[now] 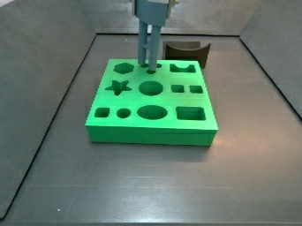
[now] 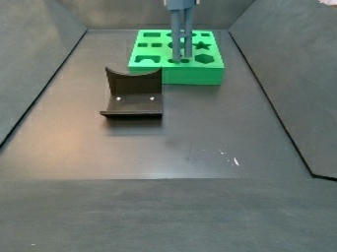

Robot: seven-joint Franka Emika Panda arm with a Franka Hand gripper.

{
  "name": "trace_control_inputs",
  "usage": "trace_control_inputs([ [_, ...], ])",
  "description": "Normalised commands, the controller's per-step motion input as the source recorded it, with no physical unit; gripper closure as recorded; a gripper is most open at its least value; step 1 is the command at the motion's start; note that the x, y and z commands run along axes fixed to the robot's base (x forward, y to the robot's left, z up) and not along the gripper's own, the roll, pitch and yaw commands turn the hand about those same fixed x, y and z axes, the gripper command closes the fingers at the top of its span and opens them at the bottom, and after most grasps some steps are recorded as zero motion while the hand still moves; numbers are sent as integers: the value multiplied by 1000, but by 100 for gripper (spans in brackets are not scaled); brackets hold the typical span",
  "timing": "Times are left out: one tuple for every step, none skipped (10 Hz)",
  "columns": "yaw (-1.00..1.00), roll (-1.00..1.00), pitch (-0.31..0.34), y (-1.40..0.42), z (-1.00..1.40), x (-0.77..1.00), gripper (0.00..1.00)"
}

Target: Insert the 3 prong object.

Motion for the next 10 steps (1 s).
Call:
trace_control_inputs([
  [-583,94,93,0,-249,254,100],
  [-680,-10,3,-260,-209,320,100],
  [-600,-91,0,-297,-140,314,100],
  [-626,-101,-34,-346,-83,189,100],
  [-554,-21,0,-103,-77,-3,100],
  [-626,0,10,171,-117,-377,100],
  [-657,0,16,209,-163,-429,100],
  [-631,1,14,217,-151,-443,100],
  [-457,-47,0,37,-191,-140,100],
  [-374,-216,-66,0,-426,397,100],
])
